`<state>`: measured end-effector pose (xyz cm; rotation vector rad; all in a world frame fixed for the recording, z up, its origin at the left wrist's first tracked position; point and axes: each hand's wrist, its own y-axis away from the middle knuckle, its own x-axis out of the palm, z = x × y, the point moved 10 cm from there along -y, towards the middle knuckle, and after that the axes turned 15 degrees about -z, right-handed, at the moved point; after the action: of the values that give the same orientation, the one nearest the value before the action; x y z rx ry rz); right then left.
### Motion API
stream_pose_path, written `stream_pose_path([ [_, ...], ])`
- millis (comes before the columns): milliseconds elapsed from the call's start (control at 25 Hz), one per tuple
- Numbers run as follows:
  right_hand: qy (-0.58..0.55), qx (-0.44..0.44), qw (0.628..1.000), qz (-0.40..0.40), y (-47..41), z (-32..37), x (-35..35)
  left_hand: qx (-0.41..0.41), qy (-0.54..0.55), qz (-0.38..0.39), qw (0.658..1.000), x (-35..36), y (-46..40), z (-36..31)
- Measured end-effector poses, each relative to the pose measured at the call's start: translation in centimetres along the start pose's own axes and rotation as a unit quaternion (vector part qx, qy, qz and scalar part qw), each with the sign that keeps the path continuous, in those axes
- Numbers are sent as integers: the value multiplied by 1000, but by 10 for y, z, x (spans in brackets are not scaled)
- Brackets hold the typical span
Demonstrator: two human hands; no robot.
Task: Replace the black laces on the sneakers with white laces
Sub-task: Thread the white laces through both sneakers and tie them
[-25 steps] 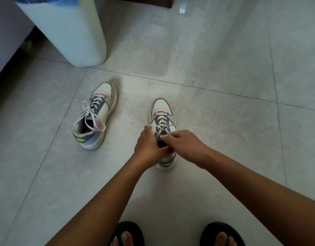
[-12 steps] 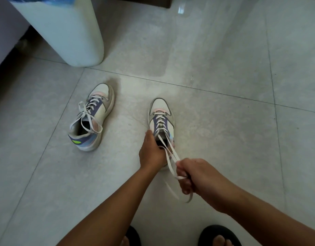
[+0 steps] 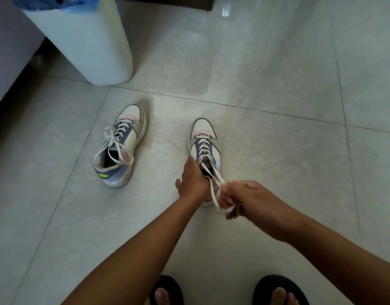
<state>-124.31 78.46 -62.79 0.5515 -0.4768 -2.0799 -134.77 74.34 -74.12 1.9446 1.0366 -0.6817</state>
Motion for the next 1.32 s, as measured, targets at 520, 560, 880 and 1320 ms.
stream_pose_path([
  [520,121,-26,964,-235,-107,37,-101,229,112,0,967,-46,-4,-25],
  [560,230,-25,938,-257,-110,27,-104,233,102,-37,966,-60,-12,-21],
  [880,410,-91,905,-64,-109,-39,0,-34,-148,-201,968,-175,-97,102],
  [1320,411,-210,877,-133,-99,-22,4,241,-263,-245,901,-111,-21,-3],
])
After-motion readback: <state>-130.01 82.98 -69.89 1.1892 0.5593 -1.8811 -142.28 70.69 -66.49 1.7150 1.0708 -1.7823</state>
